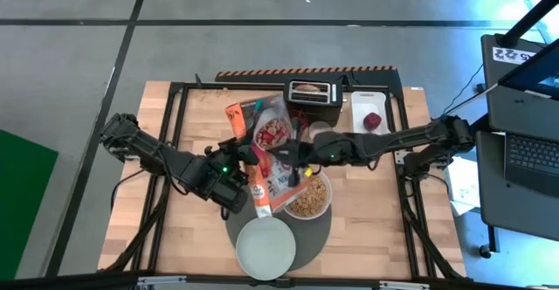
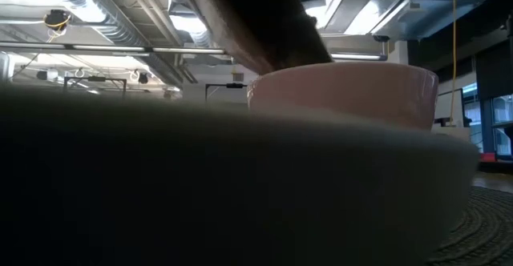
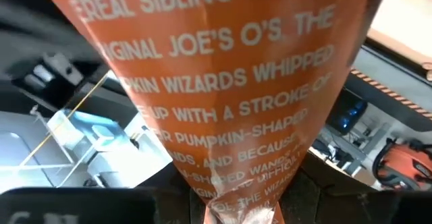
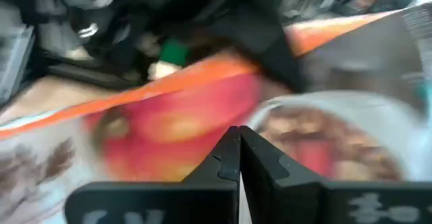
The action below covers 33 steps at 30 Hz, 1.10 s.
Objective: Arrange a breakfast setting
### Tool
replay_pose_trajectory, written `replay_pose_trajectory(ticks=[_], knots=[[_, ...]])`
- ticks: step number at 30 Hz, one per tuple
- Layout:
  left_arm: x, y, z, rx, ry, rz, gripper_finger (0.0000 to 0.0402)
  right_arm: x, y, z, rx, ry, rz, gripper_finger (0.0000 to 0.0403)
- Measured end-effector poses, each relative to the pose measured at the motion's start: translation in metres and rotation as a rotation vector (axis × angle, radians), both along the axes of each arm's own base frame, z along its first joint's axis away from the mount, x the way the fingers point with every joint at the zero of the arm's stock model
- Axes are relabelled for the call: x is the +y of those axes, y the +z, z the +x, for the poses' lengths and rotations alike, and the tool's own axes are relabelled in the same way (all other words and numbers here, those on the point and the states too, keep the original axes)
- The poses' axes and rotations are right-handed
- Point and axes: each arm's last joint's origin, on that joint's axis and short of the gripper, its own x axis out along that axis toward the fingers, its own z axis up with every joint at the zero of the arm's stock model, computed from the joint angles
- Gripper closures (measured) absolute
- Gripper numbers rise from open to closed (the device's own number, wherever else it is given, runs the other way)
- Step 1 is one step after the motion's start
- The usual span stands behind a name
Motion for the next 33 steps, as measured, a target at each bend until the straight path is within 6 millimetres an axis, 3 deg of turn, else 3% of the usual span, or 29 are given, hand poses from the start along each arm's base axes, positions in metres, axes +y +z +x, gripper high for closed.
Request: replay_pose_trajectory(ticks=[9, 18, 33], knots=[[0.002, 0.003, -0.003, 0.003, -0.001, -0.018, 0.0276, -0.008, -0.009, 0.000, 0.072, -0.020, 0.026, 0.0398], [0.004, 0.004, -0.003, -0.013, 0.008, -0.017, 0.0276, -0.003, -0.001, 0.001, -0.008, -0.072, -0.033, 0.0398], [0.010, 0.007, -0.023, -0.012, 0.050, -0.051, 0.0276, -0.009, 0.044, -0.041, -0.075, -0.065, -0.038, 0.0398]])
